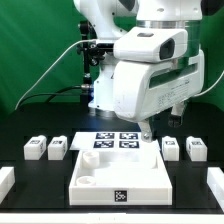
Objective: Assemble one leg
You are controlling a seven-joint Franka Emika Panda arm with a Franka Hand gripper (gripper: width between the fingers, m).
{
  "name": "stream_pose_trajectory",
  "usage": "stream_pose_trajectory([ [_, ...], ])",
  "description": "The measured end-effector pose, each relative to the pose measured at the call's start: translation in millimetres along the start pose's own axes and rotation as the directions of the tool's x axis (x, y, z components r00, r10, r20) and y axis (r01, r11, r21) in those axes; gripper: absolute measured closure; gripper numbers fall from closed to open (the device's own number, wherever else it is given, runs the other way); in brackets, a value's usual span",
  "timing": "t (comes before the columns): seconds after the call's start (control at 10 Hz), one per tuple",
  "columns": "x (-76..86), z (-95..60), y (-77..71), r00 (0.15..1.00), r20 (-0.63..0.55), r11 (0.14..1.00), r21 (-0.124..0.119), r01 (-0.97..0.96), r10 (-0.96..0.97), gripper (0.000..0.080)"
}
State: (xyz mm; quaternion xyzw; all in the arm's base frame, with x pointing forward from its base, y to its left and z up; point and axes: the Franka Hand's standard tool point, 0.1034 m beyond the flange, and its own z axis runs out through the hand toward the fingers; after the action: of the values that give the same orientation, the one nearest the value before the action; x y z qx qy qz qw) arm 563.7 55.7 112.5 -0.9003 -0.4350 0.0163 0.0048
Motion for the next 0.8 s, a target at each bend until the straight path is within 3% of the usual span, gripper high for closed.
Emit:
stream_pose_trajectory([
  [0.7,-0.9,0.6,-0.8,0.999,0.001,0.999,0.001,0.048,-0.048,0.015],
  [0.8,-11.2,4.6,-10.2,0.995,0.003,0.995,0.001,0.1,-0.1,0.015],
])
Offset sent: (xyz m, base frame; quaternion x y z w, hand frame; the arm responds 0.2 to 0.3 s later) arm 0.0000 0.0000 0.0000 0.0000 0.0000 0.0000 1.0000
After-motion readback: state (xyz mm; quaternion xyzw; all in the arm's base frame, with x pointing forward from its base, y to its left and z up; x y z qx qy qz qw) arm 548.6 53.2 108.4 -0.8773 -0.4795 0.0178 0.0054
